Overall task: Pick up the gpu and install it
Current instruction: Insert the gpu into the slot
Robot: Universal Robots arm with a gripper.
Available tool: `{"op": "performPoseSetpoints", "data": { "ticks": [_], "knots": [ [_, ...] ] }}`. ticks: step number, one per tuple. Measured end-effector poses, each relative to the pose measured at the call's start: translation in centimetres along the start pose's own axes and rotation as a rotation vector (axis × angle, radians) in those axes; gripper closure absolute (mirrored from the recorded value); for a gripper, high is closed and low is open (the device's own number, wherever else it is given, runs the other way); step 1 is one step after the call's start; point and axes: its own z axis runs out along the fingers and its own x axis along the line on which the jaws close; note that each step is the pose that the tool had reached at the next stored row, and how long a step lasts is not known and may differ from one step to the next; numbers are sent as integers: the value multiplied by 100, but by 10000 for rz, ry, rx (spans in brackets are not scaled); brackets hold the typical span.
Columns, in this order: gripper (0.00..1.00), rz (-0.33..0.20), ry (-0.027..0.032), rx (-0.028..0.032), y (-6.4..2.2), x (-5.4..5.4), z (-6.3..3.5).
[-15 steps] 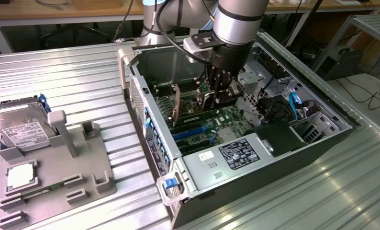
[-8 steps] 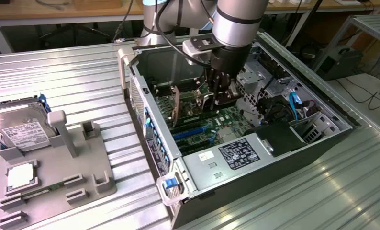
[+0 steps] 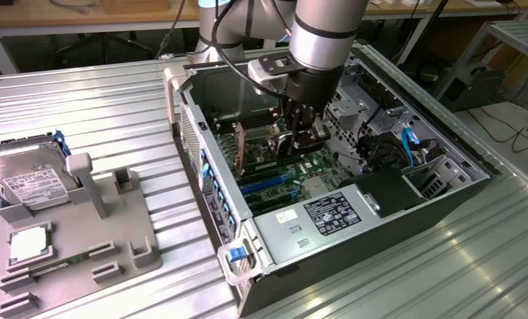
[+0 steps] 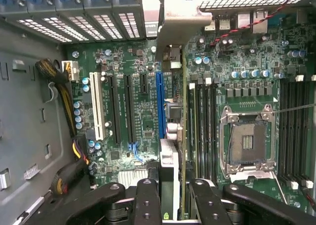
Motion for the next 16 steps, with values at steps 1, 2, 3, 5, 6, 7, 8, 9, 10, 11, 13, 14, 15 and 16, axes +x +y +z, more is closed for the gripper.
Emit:
{"op": "performPoseSetpoints", "data": {
  "ticks": [1, 2, 3, 5, 6, 7, 8, 9, 10, 11, 13, 14, 15, 16],
  "knots": [
    [72, 0, 1, -3, 0, 2, 6],
    [72, 0, 2, -7, 1, 6, 12],
    [72, 1, 2, -11, 1, 10, 18],
    [72, 1, 0, -14, 4, 11, 34],
    [72, 1, 0, -16, 12, 11, 40],
    [72, 0, 2, -17, 28, 13, 42],
    [72, 0, 3, -17, 49, 14, 45],
    [72, 1, 2, -17, 63, 15, 49],
    [72, 1, -1, -17, 69, 14, 56],
    [72, 0, 0, -19, 69, 15, 64],
    [72, 0, 1, -22, 71, 17, 86],
    [72, 1, 1, -23, 72, 20, 96],
    [72, 1, 3, -25, 72, 26, 106],
    [72, 0, 3, -26, 72, 31, 112]
  ]
}}
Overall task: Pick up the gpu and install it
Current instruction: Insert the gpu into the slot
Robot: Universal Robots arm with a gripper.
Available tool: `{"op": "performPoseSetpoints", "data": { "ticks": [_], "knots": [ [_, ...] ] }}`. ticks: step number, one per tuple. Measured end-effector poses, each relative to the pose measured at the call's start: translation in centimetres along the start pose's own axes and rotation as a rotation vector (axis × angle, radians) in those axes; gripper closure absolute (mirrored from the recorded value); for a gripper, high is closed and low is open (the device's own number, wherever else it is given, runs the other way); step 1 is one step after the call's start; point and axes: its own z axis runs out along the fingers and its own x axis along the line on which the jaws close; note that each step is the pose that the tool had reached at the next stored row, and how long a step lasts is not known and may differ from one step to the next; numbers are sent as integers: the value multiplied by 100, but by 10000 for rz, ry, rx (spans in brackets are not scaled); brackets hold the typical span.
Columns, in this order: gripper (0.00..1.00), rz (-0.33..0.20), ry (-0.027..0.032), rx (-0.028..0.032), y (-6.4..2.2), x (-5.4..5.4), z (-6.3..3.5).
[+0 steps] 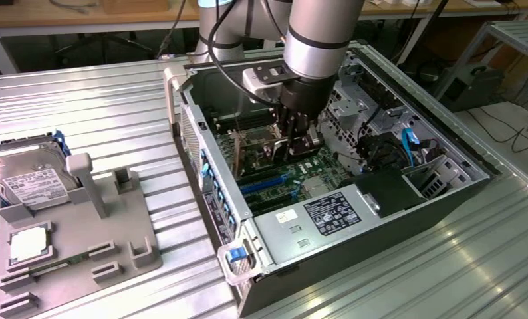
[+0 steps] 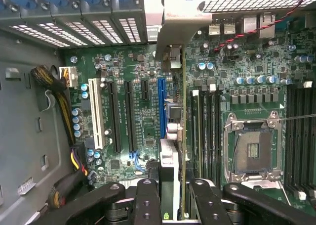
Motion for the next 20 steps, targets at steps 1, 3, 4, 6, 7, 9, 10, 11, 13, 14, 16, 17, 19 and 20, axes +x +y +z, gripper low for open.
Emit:
{"op": "performPoseSetpoints", "data": {
  "ticks": [1, 3, 4, 6, 7, 9, 10, 11, 13, 14, 16, 17, 19, 20],
  "knots": [
    [72, -1, 0, -1, 0, 7, 4],
    [72, 0, -3, 0, 0, 23, 12],
    [72, 1, -4, 0, 0, 26, 16],
    [72, -9, -3, -5, 7, 27, 30],
    [72, -48, -4, -10, 12, 28, 41],
    [72, -157, -10, -20, 15, 28, 61],
    [72, -216, -11, -27, 16, 28, 69],
    [72, -244, -12, -29, 16, 27, 73],
    [72, -249, -12, -31, 17, 27, 78],
    [72, -250, -15, -30, 17, 27, 83],
    [72, -248, -12, -30, 26, 28, 90],
    [72, -250, -11, -30, 33, 29, 91],
    [72, -250, -12, -30, 46, 29, 95],
    [72, -250, -12, -30, 53, 30, 97]
  ]
}}
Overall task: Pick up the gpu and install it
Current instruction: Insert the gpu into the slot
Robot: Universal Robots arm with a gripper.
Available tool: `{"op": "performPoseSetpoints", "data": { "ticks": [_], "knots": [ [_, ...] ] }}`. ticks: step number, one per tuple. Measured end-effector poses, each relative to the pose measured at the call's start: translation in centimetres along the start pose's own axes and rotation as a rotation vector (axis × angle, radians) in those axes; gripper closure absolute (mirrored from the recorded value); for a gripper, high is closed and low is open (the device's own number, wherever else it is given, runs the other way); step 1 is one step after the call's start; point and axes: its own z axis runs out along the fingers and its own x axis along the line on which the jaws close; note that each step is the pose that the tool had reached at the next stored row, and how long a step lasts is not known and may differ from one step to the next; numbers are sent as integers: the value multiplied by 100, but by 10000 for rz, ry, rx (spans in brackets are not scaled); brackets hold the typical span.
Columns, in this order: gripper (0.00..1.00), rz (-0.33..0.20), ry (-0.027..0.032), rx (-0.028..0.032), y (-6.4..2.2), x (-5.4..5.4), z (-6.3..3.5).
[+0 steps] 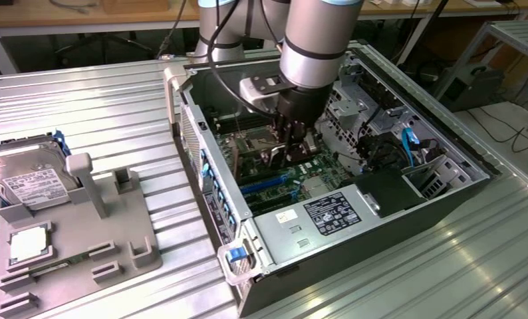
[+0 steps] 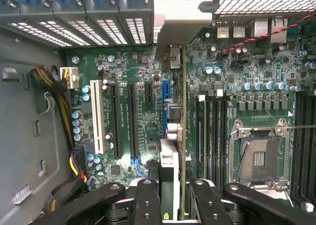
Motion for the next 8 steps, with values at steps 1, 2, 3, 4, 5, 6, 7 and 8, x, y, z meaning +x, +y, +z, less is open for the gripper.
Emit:
{"op": "performPoseSetpoints", "data": {
  "ticks": [1, 2, 3, 4, 5, 6, 7, 8],
  "knots": [
    [72, 1, -1, 0, 4, 0, 2],
    [72, -1, -1, 0, 4, 2, 5],
    [72, -1, -2, 0, 5, 6, 7],
    [72, -1, -2, 0, 5, 16, 9],
    [72, -1, -1, -1, 5, 24, 10],
    [72, 0, -2, -1, 6, 31, 13],
    [72, 2, -3, 0, 10, 31, 16],
    [72, 1, -2, 0, 22, 32, 18]
  ]
}}
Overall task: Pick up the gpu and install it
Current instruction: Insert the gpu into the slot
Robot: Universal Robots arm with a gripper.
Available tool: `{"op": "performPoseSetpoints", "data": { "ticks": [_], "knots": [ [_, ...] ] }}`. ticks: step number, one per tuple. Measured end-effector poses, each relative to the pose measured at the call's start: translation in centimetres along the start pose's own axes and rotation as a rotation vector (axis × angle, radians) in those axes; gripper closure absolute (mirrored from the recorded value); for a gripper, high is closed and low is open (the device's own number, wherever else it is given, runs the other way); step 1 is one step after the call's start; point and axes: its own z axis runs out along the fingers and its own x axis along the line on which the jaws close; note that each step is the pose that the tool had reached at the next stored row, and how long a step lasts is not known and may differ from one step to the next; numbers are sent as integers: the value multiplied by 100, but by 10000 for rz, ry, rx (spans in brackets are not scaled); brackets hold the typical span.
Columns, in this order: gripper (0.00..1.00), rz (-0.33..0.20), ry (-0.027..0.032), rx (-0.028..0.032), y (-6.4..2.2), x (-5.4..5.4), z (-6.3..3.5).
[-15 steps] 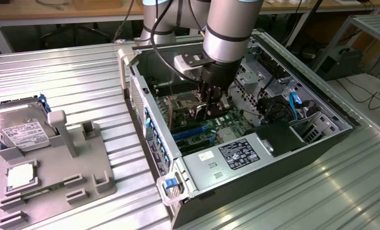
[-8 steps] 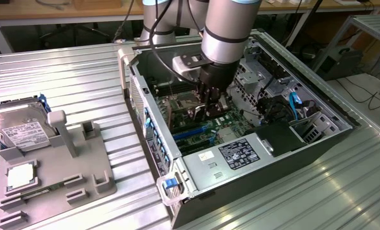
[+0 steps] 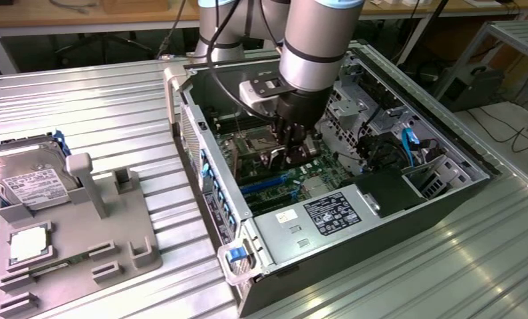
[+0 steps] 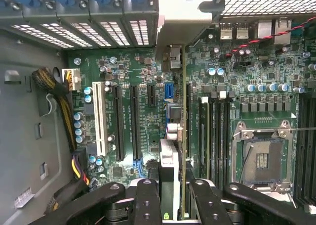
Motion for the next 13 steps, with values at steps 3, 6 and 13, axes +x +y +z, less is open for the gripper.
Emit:
{"op": "performPoseSetpoints", "data": {
  "ticks": [3, 6, 13],
  "knots": [
    [72, -1, 1, -1, 45, 2, 7],
    [72, -2, 0, -6, 52, 3, 38],
    [72, 1, 7, -200, 56, 3, 112]
  ]
}}
